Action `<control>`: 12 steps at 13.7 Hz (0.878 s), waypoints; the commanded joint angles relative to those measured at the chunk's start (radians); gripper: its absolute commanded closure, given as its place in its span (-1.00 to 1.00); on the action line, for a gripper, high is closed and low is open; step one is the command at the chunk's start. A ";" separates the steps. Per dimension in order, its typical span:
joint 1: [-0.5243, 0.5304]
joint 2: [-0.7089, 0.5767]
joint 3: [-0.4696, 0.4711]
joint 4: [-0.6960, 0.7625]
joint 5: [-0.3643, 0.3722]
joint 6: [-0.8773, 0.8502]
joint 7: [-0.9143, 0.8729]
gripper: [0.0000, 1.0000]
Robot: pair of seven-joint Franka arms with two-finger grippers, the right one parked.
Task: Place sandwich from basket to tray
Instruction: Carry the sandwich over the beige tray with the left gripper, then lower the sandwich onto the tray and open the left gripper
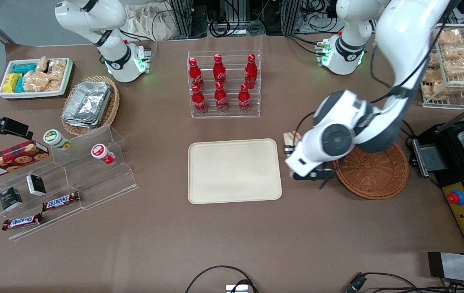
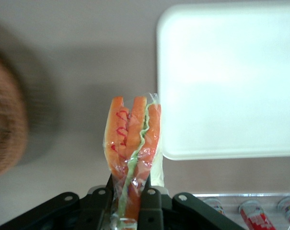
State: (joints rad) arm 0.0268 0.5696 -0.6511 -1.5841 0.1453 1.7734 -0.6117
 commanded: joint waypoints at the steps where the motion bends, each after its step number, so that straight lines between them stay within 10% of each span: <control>1: -0.080 0.111 -0.002 0.088 0.040 -0.020 -0.011 1.00; 6: -0.139 0.272 0.011 0.144 0.143 0.060 -0.091 0.87; 10: -0.136 0.279 0.013 0.188 0.145 0.055 -0.117 -1.00; 12: -0.131 0.266 0.013 0.205 0.142 0.044 -0.117 -1.00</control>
State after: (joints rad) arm -0.0925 0.8443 -0.6438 -1.4217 0.2708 1.8467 -0.7062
